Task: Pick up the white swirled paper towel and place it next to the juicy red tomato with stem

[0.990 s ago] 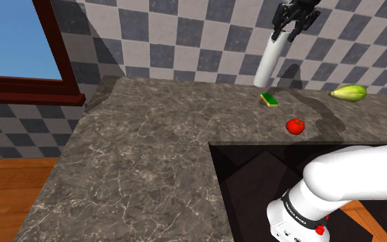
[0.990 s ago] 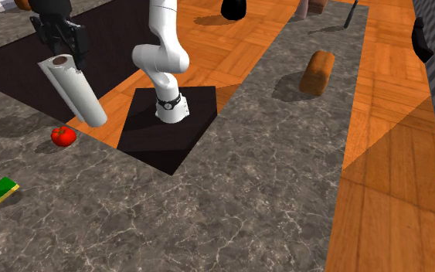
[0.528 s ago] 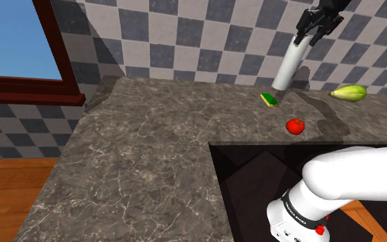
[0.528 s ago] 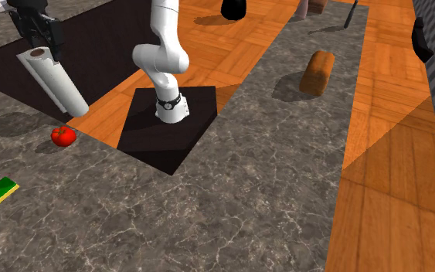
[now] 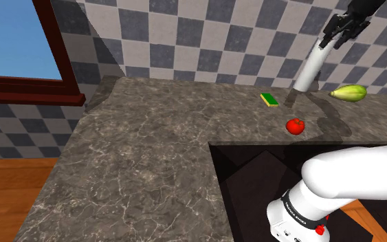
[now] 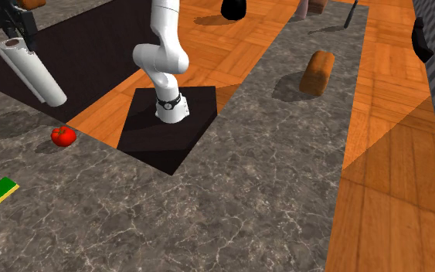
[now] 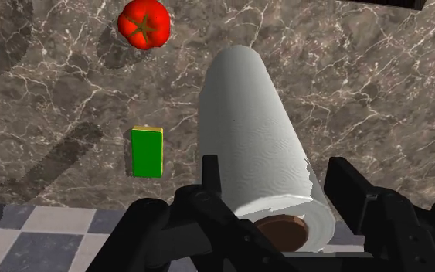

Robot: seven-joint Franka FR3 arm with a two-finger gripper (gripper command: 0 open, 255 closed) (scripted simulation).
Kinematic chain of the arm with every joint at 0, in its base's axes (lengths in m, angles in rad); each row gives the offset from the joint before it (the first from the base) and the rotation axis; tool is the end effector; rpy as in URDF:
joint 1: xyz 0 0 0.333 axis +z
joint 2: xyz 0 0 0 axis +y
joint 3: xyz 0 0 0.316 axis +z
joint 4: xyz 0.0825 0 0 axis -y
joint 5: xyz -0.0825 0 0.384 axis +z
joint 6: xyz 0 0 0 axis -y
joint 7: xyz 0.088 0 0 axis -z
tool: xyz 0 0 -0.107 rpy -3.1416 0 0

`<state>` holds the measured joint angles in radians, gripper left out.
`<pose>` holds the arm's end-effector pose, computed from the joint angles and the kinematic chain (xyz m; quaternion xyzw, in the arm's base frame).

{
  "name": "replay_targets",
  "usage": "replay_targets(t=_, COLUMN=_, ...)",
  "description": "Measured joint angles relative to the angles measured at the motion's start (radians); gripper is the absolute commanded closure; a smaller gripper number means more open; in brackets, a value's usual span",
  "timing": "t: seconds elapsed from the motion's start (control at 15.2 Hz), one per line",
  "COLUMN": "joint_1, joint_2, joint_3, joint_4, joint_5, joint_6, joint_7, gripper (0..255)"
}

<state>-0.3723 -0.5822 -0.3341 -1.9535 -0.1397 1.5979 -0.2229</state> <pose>0.2475 -0.2928 0.6975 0.9687 -0.2268 0.0984 0.0235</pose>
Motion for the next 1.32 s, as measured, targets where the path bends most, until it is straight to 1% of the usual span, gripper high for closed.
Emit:
replay_targets(t=0.33, joint_1=-0.010, joint_2=0.056, joint_3=-0.110, joint_4=0.062, joint_5=-0.012, joint_6=0.005, joint_7=-0.121, gripper=255)
replay_targets(t=0.46, joint_1=-0.012, joint_2=0.096, joint_3=-0.171, joint_4=0.112, joint_5=-0.010, joint_6=0.001, joint_7=-0.187, gripper=255)
replay_targets(t=0.66, joint_1=-0.011, joint_2=0.144, joint_3=-0.240, joint_4=0.177, joint_5=-0.001, joint_6=-0.013, joint_7=-0.263, gripper=255)
replay_targets(t=0.99, joint_1=-0.002, joint_2=0.270, joint_3=-0.393, joint_4=0.302, joint_5=0.054, joint_6=-0.018, joint_7=-0.416, gripper=255)
replay_targets(t=1.06, joint_1=0.001, joint_2=0.311, joint_3=-0.437, joint_4=0.342, joint_5=0.079, joint_6=-0.025, joint_7=-0.458, gripper=255)
replay_targets(t=1.19, joint_1=-0.001, joint_2=0.367, joint_3=-0.502, joint_4=0.389, joint_5=0.119, joint_6=-0.031, joint_7=-0.526, gripper=255)
replay_targets(t=1.32, joint_1=-0.002, joint_2=0.396, joint_3=-0.532, joint_4=0.396, joint_5=0.140, joint_6=-0.017, joint_7=-0.560, gripper=255)
